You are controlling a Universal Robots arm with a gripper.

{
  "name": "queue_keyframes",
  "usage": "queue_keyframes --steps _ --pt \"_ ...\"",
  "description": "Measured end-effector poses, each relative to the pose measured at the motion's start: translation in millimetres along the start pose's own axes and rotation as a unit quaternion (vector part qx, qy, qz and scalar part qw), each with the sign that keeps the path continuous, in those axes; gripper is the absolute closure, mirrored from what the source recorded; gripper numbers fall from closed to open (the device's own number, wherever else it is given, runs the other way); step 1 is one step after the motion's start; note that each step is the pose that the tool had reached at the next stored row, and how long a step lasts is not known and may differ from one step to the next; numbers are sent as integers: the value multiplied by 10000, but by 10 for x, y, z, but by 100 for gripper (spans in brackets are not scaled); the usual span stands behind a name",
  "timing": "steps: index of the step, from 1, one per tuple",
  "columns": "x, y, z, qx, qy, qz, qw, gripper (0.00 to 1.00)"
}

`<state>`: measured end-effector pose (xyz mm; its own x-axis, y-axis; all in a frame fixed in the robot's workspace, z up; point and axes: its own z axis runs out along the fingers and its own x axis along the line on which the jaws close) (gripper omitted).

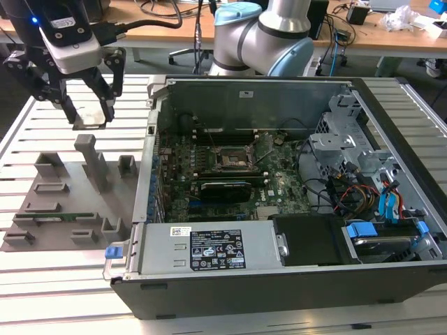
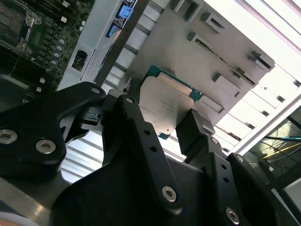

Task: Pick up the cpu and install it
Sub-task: 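Pick up the cpu and move it towards the insertion slot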

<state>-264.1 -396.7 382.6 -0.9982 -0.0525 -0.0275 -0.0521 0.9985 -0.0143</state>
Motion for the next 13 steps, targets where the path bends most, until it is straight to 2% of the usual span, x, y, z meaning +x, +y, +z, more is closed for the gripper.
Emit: queue_keyframes --steps 11,13 --pt "-197 -10 6 0 0 0 10000 45" --pt "-253 -14 7 0 0 0 10000 45"
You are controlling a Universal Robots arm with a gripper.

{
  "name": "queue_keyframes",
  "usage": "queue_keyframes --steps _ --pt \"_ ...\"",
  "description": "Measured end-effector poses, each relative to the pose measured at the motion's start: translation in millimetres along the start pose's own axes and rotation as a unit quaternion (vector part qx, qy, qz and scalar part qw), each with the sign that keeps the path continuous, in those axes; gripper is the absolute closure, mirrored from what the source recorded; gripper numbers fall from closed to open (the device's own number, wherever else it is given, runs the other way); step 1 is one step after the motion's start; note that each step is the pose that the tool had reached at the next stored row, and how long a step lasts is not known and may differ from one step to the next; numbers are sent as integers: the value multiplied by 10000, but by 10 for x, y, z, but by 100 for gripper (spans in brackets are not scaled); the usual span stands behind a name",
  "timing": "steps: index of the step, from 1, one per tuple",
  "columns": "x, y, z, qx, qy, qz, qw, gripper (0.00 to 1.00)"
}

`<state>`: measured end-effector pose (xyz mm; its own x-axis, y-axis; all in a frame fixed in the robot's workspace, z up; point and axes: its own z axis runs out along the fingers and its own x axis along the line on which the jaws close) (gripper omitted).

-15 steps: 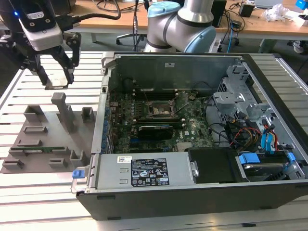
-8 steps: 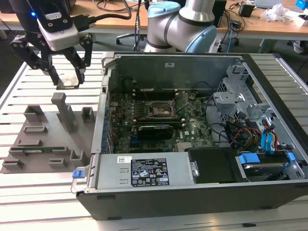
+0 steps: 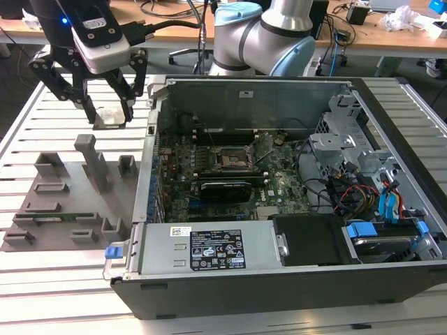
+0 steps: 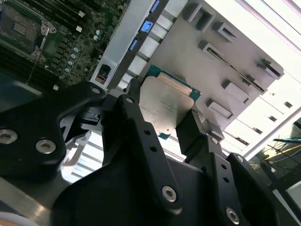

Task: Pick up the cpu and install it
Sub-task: 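Pick up the cpu and move it towards the insertion slot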

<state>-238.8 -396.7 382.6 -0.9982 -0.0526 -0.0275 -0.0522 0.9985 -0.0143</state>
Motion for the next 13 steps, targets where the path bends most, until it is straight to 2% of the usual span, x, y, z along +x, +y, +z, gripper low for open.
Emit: queue_keyframes --steps 9,11,13 --pt "-122 -5 4 0 -1 0 10000 45" --pt "-204 -8 6 0 0 0 10000 45" --pt "-253 -9 7 0 0 0 10000 45"
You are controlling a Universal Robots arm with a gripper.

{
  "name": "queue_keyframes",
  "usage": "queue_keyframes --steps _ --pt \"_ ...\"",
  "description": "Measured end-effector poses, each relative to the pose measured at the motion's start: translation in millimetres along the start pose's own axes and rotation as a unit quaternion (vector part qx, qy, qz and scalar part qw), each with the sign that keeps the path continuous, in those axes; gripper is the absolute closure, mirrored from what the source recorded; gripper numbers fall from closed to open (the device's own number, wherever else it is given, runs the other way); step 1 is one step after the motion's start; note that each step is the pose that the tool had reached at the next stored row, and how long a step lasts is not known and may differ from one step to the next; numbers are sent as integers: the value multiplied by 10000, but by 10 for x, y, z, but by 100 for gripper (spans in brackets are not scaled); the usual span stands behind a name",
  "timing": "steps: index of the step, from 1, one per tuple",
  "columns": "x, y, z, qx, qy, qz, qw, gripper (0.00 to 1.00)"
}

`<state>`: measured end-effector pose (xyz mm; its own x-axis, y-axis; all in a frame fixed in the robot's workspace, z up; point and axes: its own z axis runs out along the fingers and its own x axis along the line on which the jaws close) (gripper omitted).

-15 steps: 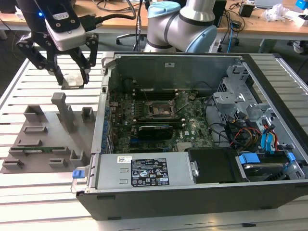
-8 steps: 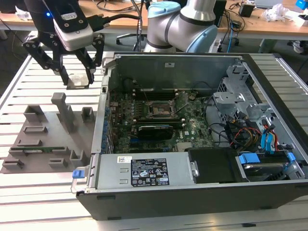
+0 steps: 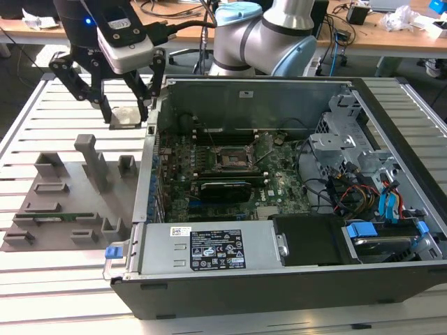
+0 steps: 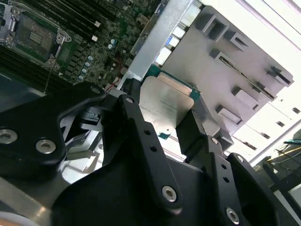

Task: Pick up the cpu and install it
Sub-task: 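Pick up the cpu and move it towards the insertion slot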

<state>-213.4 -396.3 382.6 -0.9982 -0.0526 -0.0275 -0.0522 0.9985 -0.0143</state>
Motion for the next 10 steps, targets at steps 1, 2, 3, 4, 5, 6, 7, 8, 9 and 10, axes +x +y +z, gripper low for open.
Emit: queue_keyframes --steps 1,2,3,4,5,6,7,8,9,10 --pt "-27 0 1 0 0 0 10000 45" --pt "-39 0 1 0 0 0 10000 45" --pt "-54 1 2 0 0 1 10000 45" --pt "-69 1 2 0 0 0 10000 45" --pt "-89 2 3 0 0 0 10000 45" --pt "-110 2 3 0 0 0 10000 45" --pt "-124 3 4 0 0 0 10000 45" --pt "-153 4 5 0 0 0 10000 45" --pt "-176 5 5 0 0 0 10000 45" --pt "-195 5 6 0 0 0 10000 45"
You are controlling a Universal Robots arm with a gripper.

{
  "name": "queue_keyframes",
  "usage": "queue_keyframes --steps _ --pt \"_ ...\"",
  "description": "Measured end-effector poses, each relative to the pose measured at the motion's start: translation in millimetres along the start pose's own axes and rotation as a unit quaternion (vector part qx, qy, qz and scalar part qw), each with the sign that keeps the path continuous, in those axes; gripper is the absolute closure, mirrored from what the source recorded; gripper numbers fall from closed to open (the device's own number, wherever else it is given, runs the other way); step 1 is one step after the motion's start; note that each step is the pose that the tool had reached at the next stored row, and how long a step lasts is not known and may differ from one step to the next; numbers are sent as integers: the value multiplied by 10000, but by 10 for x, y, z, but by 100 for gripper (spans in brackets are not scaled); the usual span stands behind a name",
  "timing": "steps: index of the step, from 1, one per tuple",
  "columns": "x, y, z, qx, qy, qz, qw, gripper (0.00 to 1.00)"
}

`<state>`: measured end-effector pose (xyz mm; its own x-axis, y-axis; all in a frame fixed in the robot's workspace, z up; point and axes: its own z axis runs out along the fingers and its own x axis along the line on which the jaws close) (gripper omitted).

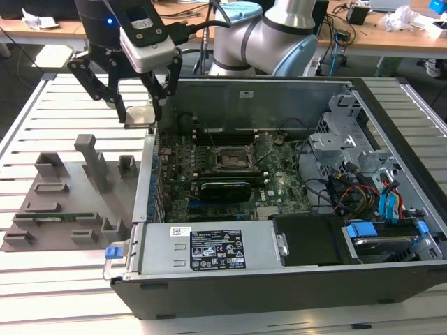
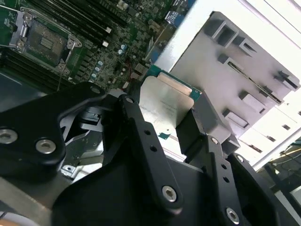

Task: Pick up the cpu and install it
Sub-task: 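Pick up the cpu and move it towards the insertion slot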

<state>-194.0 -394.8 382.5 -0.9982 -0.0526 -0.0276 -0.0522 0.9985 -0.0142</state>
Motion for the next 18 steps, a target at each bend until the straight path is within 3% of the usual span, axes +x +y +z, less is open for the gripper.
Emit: queue_keyframes --steps 15,17,18 --pt "-321 28 18 0 0 0 10000 45" --pt "-401 49 30 2 0 0 10000 45" --pt "-472 74 44 3 1 0 10000 45"
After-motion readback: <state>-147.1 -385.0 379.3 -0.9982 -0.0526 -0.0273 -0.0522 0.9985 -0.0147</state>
